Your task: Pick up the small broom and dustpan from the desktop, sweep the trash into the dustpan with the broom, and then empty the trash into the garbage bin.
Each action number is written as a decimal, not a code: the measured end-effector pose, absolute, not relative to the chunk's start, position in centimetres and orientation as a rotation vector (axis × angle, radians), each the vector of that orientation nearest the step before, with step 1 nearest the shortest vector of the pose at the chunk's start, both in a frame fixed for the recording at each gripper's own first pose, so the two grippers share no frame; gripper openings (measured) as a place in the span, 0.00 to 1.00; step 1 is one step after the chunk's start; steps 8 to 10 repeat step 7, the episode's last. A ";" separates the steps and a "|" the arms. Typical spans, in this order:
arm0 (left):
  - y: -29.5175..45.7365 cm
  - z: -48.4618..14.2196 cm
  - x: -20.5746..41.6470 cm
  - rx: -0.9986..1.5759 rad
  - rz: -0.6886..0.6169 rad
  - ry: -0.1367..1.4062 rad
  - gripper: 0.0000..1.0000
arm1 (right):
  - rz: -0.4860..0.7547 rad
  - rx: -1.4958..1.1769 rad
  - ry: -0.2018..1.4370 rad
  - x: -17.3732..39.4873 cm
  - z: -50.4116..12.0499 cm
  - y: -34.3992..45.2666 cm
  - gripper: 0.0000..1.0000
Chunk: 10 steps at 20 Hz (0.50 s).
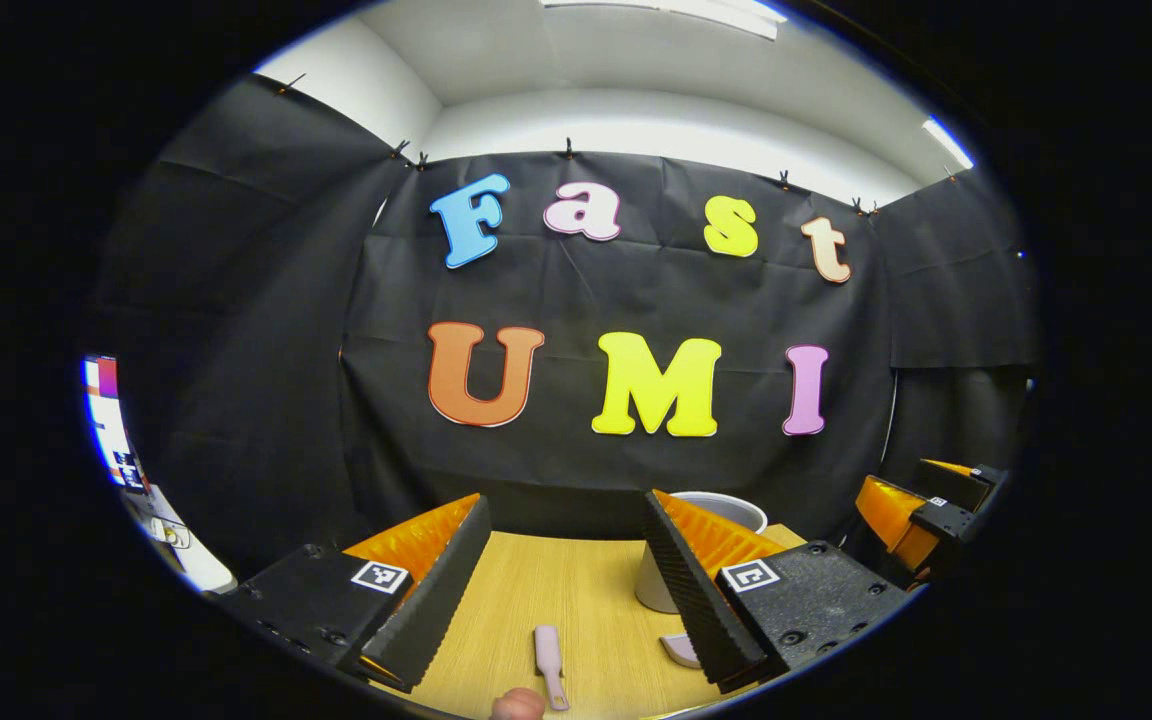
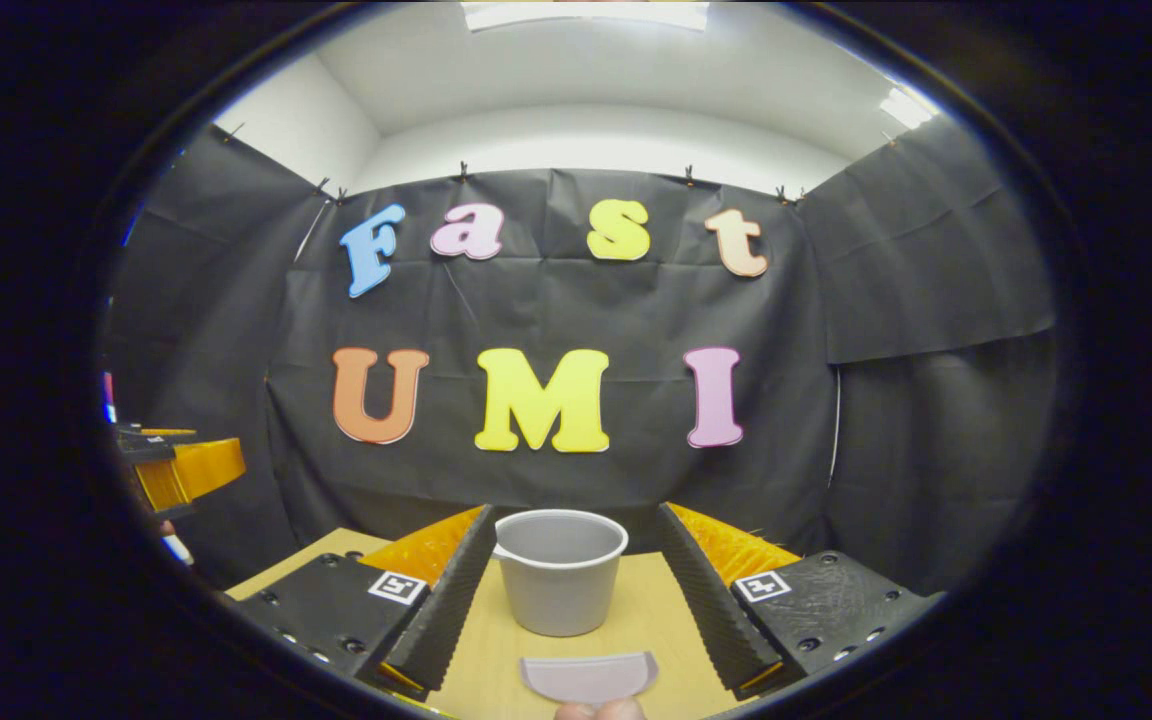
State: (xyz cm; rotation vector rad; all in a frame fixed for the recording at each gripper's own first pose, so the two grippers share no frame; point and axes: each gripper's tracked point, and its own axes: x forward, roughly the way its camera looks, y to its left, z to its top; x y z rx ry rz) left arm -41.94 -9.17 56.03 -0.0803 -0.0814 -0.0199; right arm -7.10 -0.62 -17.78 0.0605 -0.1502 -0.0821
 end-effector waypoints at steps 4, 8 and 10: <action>-9.1 56.0 -41.6 -0.086 -0.018 -0.076 0.97 | -0.084 0.060 -0.142 -6.9 -18.0 -0.7 0.95; -9.1 55.9 -41.2 -0.084 -0.013 -0.064 0.98 | -0.086 0.059 -0.141 -6.8 -18.0 -0.7 0.96; -9.1 55.9 -41.2 -0.084 -0.013 -0.064 0.98 | -0.086 0.059 -0.141 -6.8 -18.0 -0.7 0.96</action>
